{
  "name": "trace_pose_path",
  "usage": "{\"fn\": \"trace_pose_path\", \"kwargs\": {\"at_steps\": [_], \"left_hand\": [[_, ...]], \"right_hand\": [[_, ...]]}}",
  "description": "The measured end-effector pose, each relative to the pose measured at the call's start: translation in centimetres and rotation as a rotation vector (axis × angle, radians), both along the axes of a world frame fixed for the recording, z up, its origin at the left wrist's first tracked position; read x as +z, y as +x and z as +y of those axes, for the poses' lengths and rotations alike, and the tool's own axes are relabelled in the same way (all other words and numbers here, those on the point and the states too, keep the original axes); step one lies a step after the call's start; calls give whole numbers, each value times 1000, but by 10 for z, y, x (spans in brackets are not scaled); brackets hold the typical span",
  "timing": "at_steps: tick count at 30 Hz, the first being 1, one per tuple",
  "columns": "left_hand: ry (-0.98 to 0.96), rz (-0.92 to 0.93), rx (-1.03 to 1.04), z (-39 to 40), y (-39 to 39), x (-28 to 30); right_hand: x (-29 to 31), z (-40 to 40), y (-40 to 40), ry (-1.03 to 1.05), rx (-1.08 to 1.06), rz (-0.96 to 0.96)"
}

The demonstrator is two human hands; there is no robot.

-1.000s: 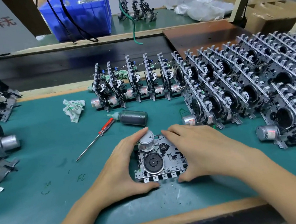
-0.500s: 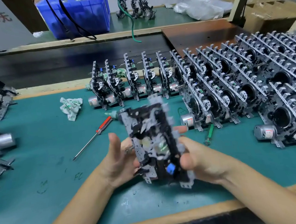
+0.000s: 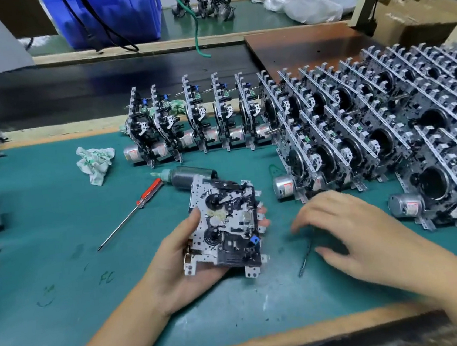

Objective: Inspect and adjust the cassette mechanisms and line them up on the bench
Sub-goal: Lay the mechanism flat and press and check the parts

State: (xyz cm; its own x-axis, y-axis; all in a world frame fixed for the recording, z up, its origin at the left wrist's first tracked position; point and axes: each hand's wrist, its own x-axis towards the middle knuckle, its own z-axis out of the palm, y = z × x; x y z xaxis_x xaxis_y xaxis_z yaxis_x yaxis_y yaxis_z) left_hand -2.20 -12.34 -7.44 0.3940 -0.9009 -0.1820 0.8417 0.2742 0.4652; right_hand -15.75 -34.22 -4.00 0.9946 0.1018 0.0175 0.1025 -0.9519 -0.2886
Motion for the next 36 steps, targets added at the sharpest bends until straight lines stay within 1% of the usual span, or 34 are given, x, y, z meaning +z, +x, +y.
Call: {"fn": "trace_pose_path", "kwargs": {"at_steps": [2, 3, 4, 5, 6, 8, 9, 10, 11, 13, 16, 18, 20, 23, 25, 32, 34, 36], "left_hand": [[-6, 53, -60, -6, 1, -5], [-2, 31, -73, -9, 2, -7], [22, 0, -85, -8, 2, -9], [19, -13, -92, -8, 3, -11], [11, -30, -76, -8, 4, -10], [44, -52, -29, -9, 5, -10], [44, -34, -17, -10, 6, -10], [23, 0, -4, -11, 7, -11], [-5, 37, 10, -11, 9, -11], [-21, 86, 16, -11, 11, -11], [-2, 110, -18, -9, 13, -14], [18, 109, -46, -10, 14, -14], [58, 95, -53, -10, 15, -14], [107, 74, -42, -12, 15, -15], [126, 64, -38, -12, 14, -16], [187, 8, -27, -16, 13, -16], [212, -23, -28, -15, 12, -17], [244, -54, -23, -14, 12, -17]], "right_hand": [[-4, 0, 4, -121, 18, -3], [-6, 1, 7, -147, 40, -21], [-6, 0, 11, -146, 68, -12], [-5, -1, 13, -89, 90, 12], [-5, -1, 16, 39, 88, 66], [-4, 0, 18, 452, 45, 189], [-4, 3, 20, 668, 26, 209], [-4, 8, 22, 840, 8, 202], [-4, 13, 26, 961, -12, 201], [-6, 22, 35, 1076, -53, 245], [-6, 26, 49, 1099, -113, 409], [-6, 28, 52, 1112, -115, 515], [-8, 31, 52, 1109, -128, 554], [-9, 34, 49, 1164, -190, 591], [-8, 36, 48, 1151, -216, 584], [-11, 42, 47, 969, -285, 424], [-12, 43, 47, 965, -290, 418], [-11, 42, 49, 966, -281, 451]]}}
